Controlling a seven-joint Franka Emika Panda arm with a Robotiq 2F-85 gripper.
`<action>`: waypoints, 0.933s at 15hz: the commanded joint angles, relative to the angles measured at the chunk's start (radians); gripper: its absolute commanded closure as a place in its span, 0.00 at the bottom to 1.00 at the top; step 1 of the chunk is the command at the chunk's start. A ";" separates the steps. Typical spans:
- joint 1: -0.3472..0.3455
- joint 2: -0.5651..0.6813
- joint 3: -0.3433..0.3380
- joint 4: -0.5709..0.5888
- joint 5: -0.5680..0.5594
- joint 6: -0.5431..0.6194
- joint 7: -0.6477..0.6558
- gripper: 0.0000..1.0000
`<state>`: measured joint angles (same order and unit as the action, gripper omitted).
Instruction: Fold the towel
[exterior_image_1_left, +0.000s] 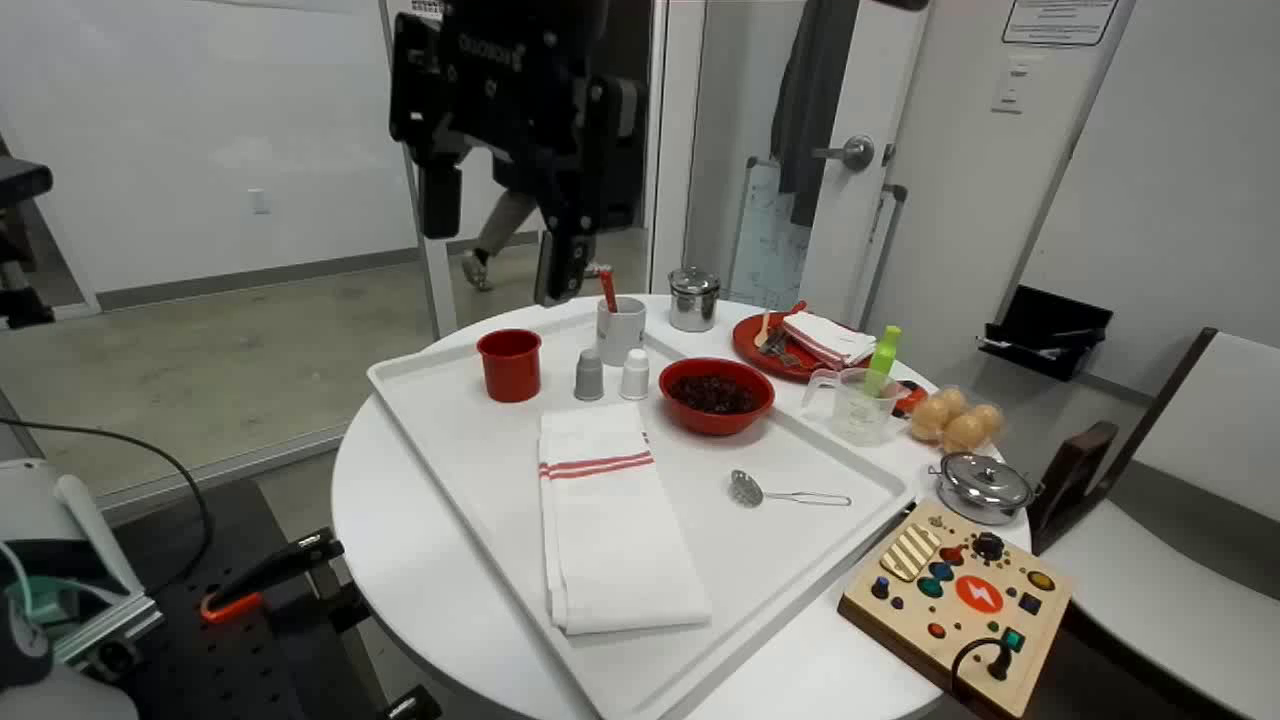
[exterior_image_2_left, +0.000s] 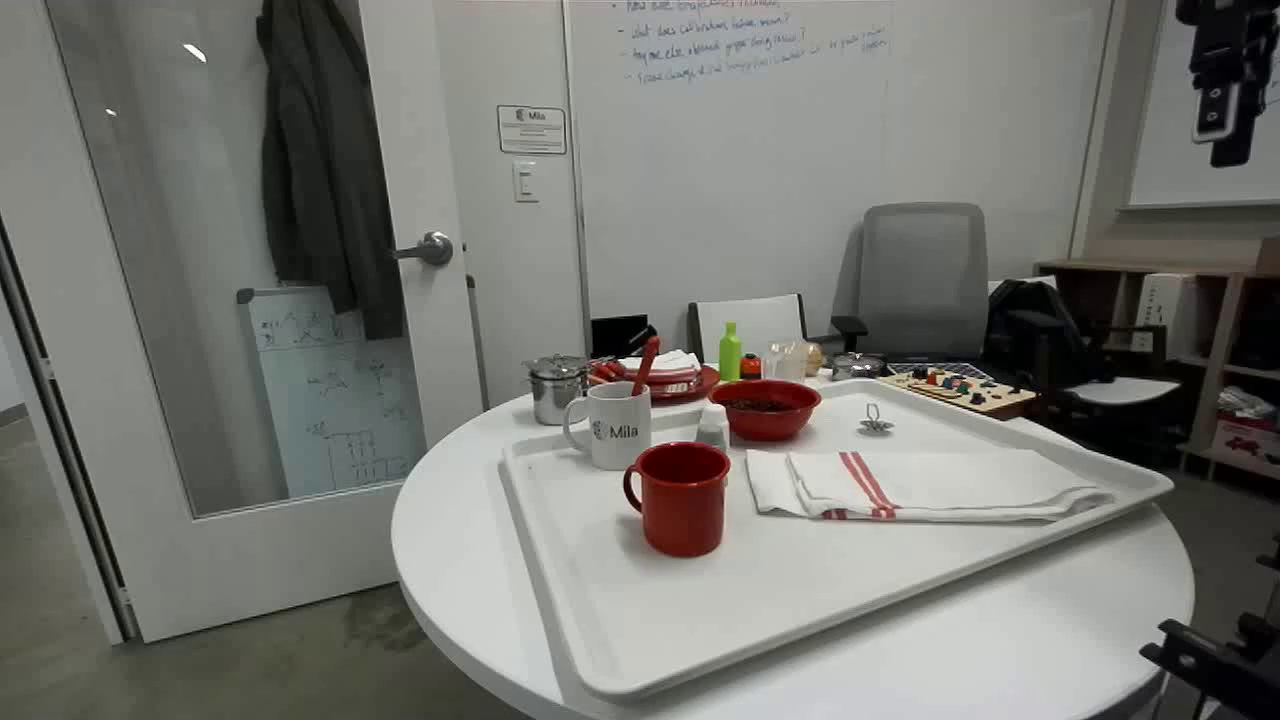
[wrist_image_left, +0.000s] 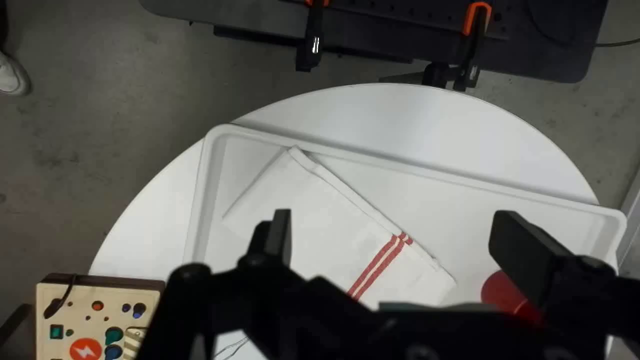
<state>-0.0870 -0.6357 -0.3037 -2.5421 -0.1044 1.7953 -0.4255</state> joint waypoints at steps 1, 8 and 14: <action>-0.011 0.002 0.010 0.001 0.006 -0.001 -0.005 0.00; -0.011 0.002 0.010 0.001 0.006 -0.001 -0.005 0.00; -0.019 0.017 0.041 -0.021 -0.029 0.087 0.046 0.00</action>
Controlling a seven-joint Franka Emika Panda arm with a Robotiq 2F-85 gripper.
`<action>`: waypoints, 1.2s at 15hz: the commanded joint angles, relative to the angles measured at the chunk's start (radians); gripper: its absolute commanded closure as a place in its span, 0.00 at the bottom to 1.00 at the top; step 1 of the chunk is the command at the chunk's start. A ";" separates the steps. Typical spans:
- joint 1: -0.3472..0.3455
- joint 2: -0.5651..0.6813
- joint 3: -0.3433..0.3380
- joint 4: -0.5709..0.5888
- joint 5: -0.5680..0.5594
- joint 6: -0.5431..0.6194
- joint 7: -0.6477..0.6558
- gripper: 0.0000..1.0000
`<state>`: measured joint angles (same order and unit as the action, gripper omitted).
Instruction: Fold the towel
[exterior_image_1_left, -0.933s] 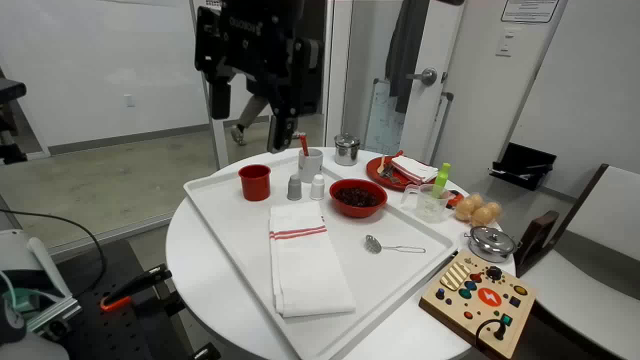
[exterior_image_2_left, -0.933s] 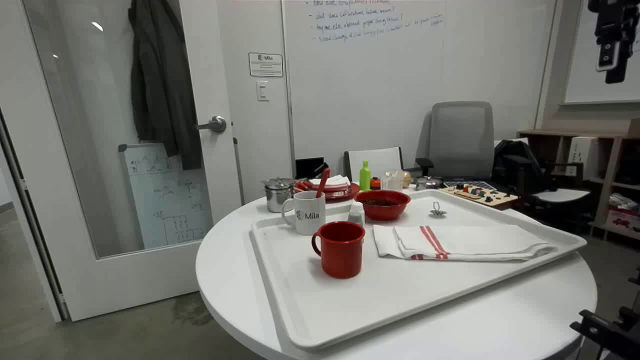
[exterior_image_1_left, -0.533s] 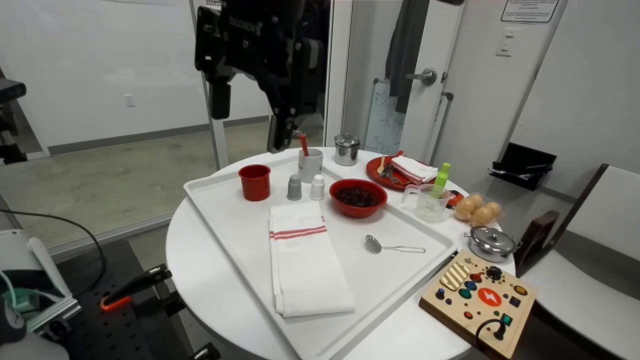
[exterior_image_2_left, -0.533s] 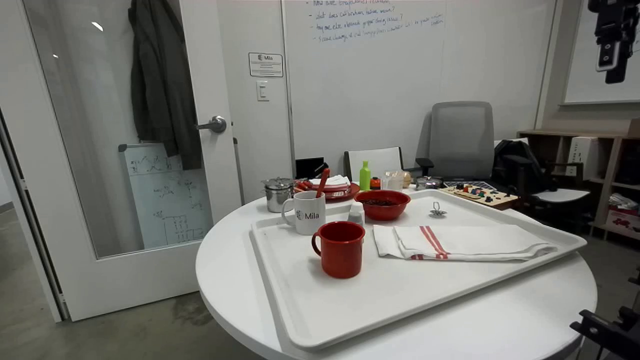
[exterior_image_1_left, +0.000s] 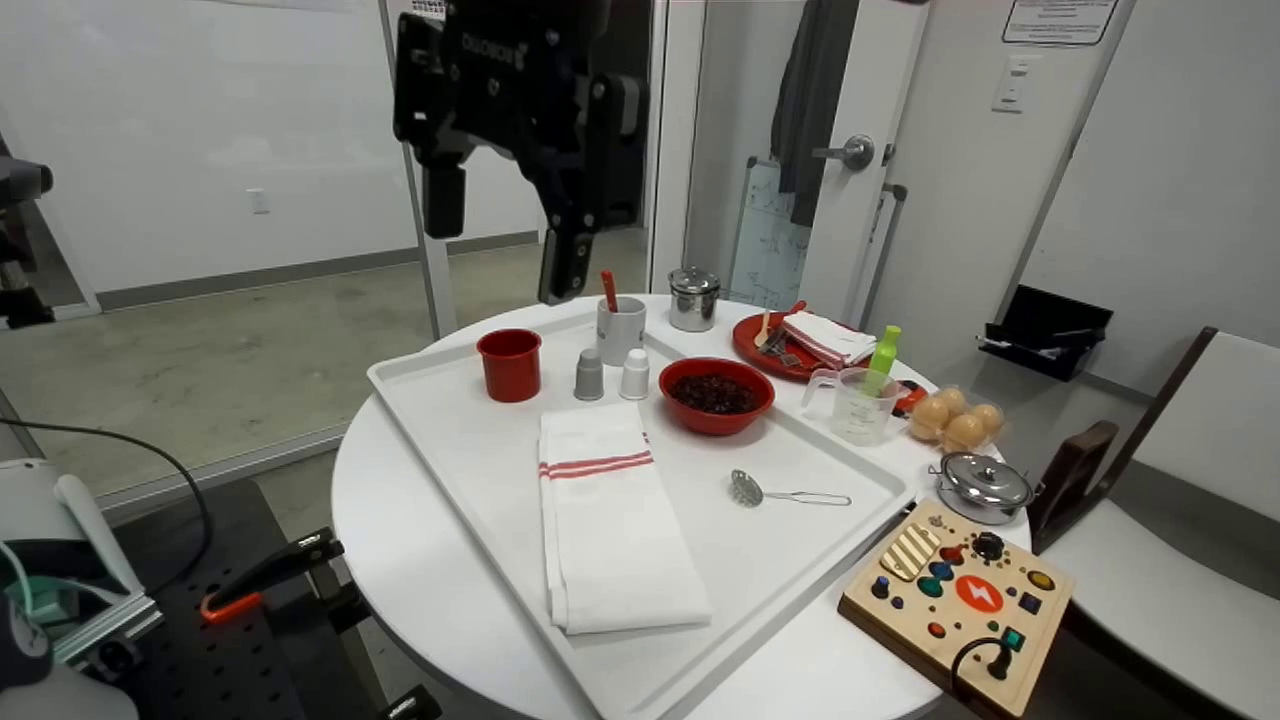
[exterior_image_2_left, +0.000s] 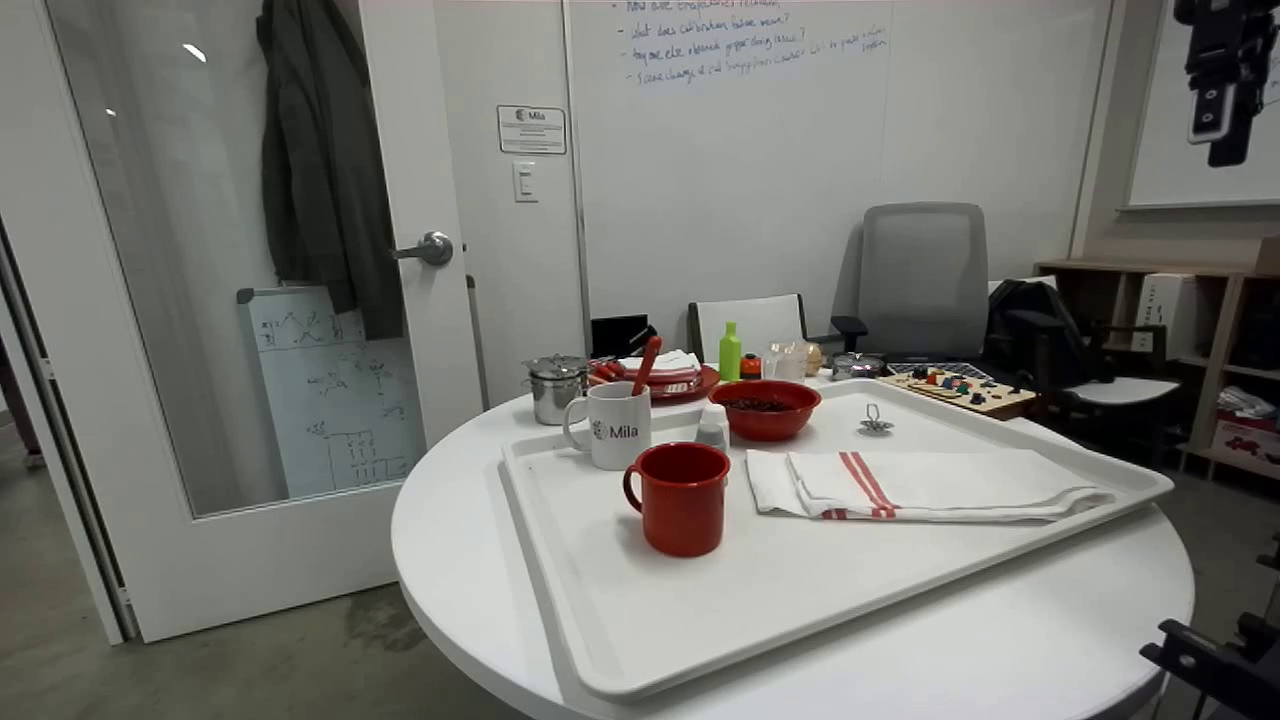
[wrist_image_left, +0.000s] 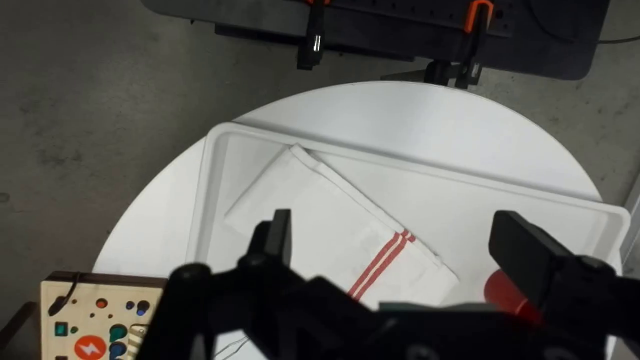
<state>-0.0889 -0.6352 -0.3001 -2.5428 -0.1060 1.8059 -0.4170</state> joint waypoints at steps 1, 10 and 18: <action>-0.021 0.022 0.046 -0.019 -0.031 0.085 0.053 0.00; -0.022 0.401 0.113 0.049 -0.022 0.430 0.239 0.00; -0.061 0.726 0.109 0.219 0.044 0.420 0.478 0.00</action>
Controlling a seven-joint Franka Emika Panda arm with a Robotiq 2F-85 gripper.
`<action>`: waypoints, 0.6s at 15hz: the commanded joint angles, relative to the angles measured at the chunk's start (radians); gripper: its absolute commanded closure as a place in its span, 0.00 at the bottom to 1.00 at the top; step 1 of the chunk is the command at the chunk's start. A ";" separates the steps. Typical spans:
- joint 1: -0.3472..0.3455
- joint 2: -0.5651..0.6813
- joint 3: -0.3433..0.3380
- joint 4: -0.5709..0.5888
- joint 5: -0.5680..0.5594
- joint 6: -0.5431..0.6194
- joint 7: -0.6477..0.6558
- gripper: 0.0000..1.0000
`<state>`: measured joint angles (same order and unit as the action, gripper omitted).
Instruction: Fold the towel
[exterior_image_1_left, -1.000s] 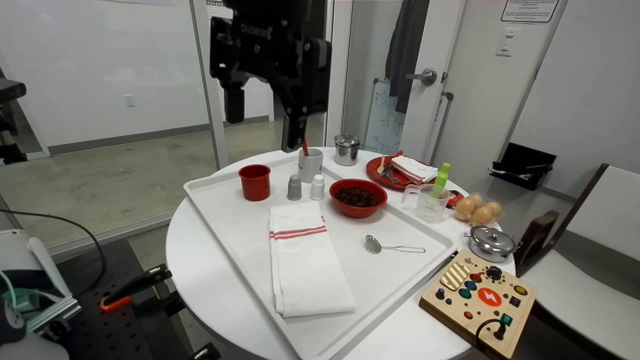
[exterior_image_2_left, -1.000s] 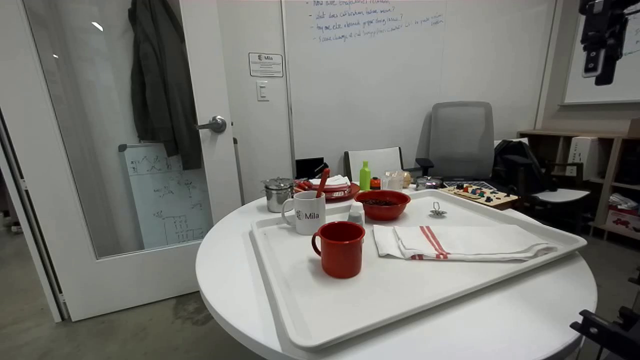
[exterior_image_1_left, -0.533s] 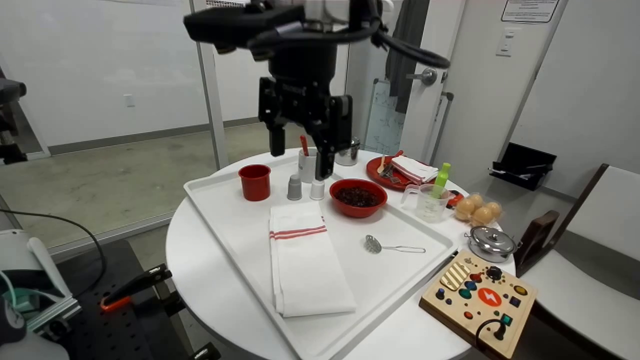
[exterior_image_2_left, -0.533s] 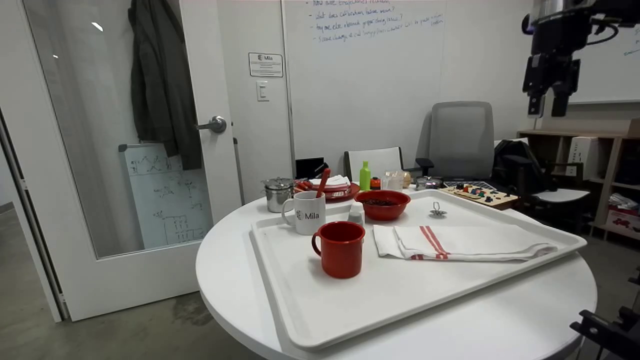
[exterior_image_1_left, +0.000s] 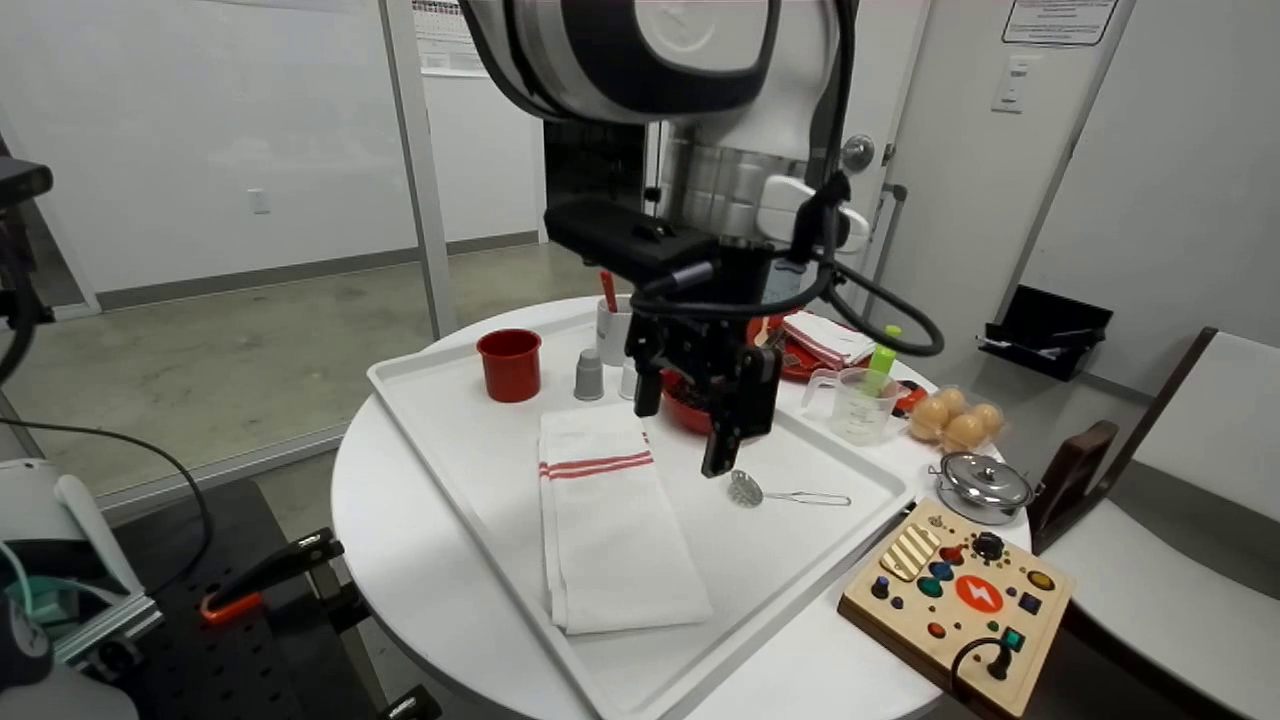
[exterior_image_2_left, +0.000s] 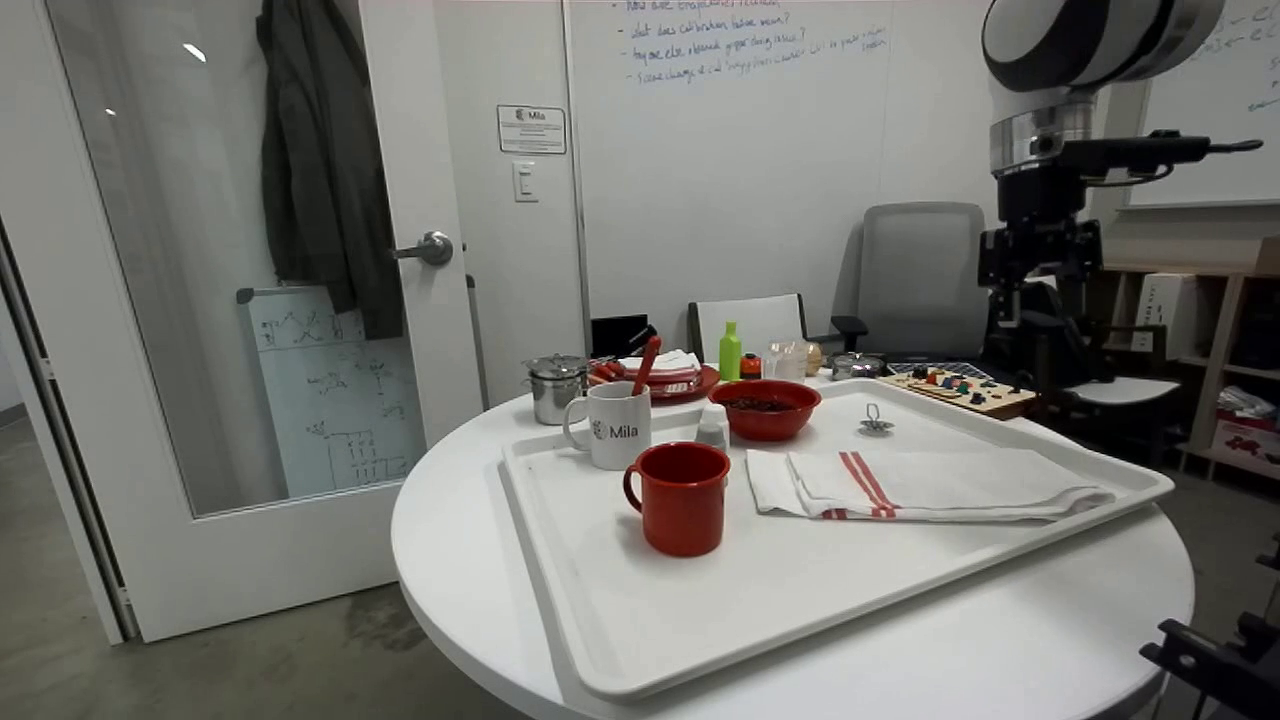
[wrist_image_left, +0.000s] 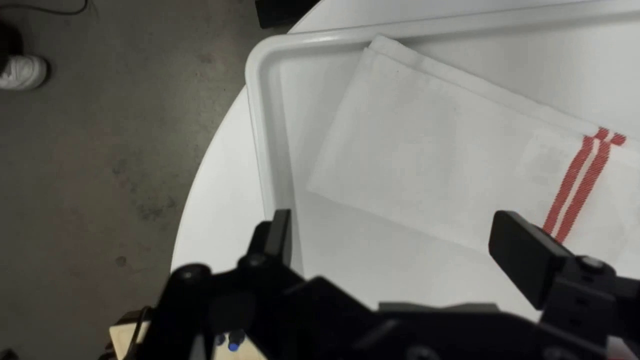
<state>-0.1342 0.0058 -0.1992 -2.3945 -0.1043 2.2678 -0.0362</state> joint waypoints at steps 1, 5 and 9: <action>-0.018 0.094 0.009 0.071 0.069 -0.046 0.127 0.00; -0.018 0.090 0.011 0.048 0.093 -0.034 0.155 0.00; -0.007 0.082 0.007 0.040 0.049 -0.009 0.290 0.00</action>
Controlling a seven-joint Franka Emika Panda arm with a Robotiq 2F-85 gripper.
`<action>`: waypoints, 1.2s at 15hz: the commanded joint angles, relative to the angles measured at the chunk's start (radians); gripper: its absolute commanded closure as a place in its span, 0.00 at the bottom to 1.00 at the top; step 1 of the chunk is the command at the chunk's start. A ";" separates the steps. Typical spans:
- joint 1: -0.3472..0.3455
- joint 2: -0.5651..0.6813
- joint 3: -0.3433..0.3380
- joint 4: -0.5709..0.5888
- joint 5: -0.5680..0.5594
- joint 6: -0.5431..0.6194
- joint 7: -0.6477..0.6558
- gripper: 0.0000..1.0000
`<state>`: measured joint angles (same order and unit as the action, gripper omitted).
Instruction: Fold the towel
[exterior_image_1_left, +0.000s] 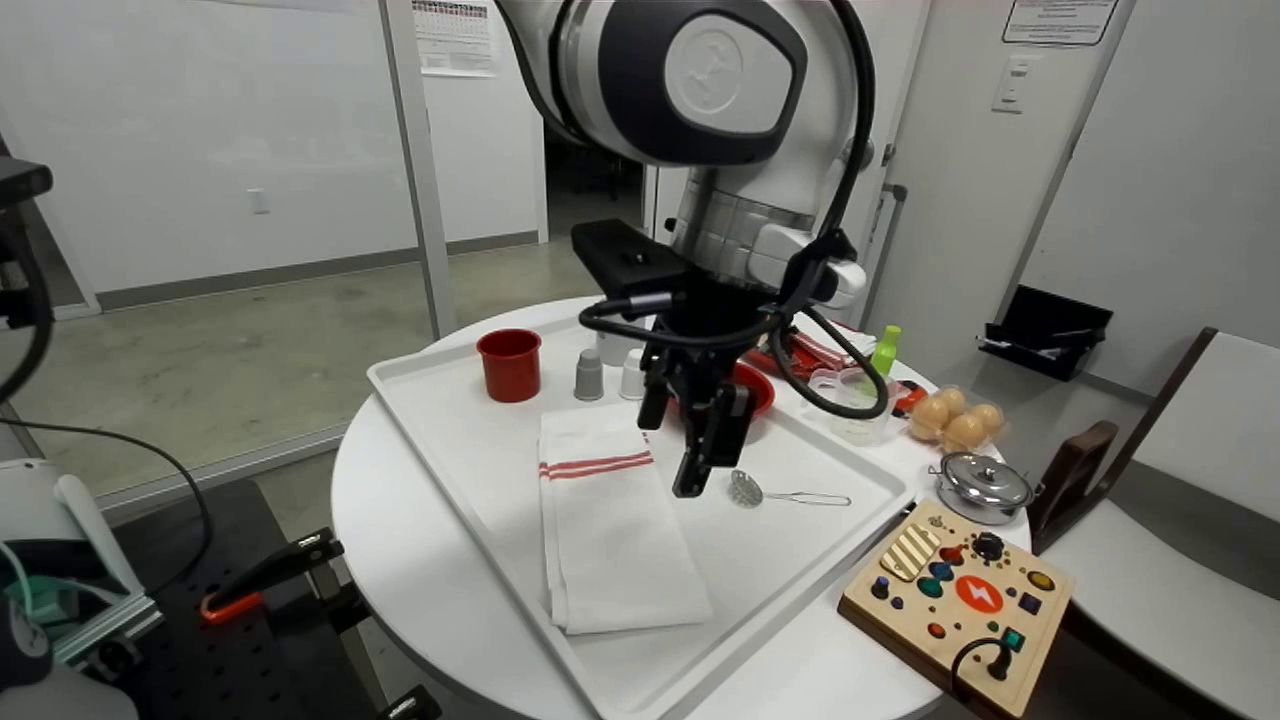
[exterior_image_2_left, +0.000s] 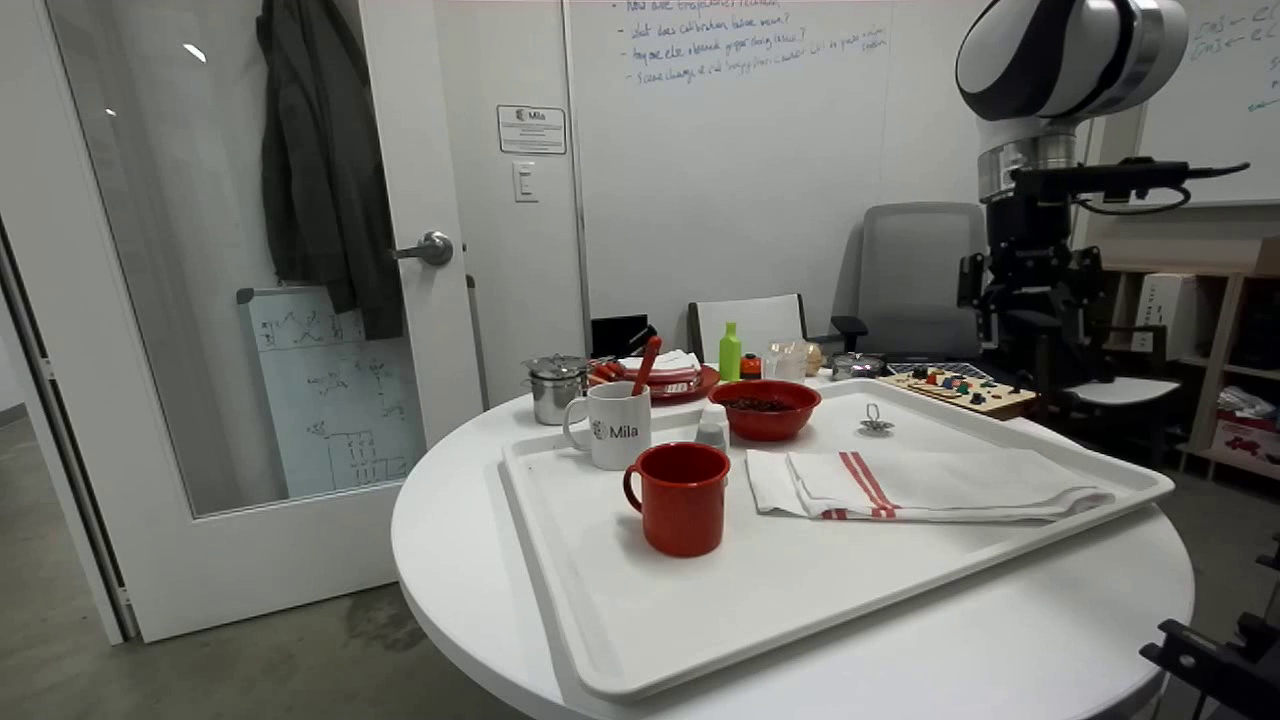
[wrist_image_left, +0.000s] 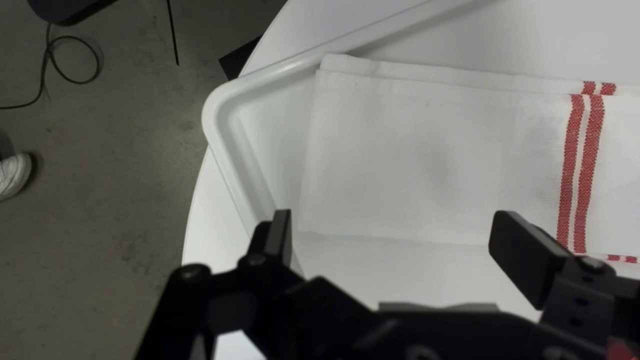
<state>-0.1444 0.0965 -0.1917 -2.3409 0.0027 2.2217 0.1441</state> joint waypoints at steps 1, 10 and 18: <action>0.004 0.001 -0.003 -0.024 -0.073 0.080 0.161 0.00; -0.037 0.209 0.009 -0.048 0.043 0.226 0.064 0.00; -0.131 0.262 0.063 -0.060 0.188 0.217 -0.294 0.56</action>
<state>-0.2399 0.3551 -0.1543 -2.3957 0.1432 2.4305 -0.0487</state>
